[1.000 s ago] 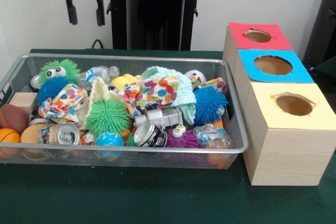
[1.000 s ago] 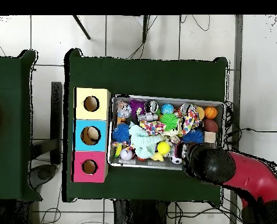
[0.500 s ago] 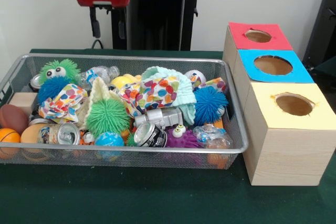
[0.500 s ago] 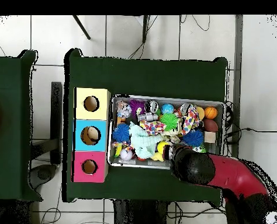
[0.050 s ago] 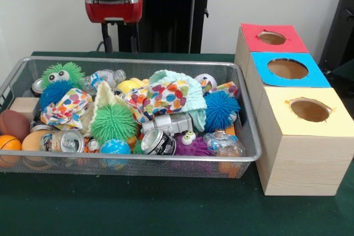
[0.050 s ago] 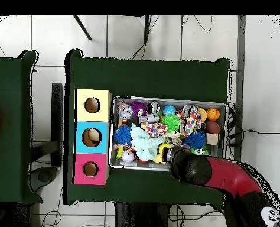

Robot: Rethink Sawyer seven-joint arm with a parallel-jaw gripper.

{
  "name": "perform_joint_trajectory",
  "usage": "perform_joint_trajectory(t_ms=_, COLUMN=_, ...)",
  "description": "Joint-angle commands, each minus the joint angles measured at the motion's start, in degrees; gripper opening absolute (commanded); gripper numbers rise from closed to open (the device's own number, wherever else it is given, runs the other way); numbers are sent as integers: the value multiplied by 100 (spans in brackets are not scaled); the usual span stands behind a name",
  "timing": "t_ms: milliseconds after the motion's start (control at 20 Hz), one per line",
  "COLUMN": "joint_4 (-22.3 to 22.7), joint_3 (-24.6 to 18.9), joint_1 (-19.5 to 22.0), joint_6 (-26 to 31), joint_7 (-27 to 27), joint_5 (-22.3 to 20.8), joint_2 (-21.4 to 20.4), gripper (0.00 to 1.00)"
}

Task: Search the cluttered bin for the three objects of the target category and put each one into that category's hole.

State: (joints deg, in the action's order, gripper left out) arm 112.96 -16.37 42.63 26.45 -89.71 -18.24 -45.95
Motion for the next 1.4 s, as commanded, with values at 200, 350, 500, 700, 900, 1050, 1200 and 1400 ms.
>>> perform_joint_trajectory(t_ms=200, joint_4=58, joint_3=37, joint_1=278, joint_6=-316, joint_7=-150, joint_5=-434, joint_2=423, gripper=100)
perform_joint_trajectory(t_ms=350, joint_4=19, joint_3=1, joint_1=365, joint_6=-324, joint_7=-102, joint_5=-484, joint_2=479, gripper=100)
perform_joint_trajectory(t_ms=500, joint_4=73, joint_3=-82, joint_1=450, joint_6=-199, joint_7=-91, joint_5=-438, joint_2=379, gripper=100)
perform_joint_trajectory(t_ms=700, joint_4=89, joint_3=-200, joint_1=489, joint_6=160, joint_7=-25, joint_5=-308, joint_2=85, gripper=100)
perform_joint_trajectory(t_ms=900, joint_4=-54, joint_3=-226, joint_1=532, joint_6=157, joint_7=16, joint_5=-354, joint_2=226, gripper=100)
perform_joint_trajectory(t_ms=1050, joint_4=-172, joint_3=-169, joint_1=517, joint_6=-1, joint_7=-20, joint_5=-471, joint_2=463, gripper=100)
perform_joint_trajectory(t_ms=1200, joint_4=-176, joint_3=-107, joint_1=459, joint_6=-161, joint_7=-108, joint_5=-537, joint_2=572, gripper=100)
perform_joint_trajectory(t_ms=1400, joint_4=-318, joint_3=10, joint_1=369, joint_6=-394, joint_7=-221, joint_5=-656, joint_2=868, gripper=100)
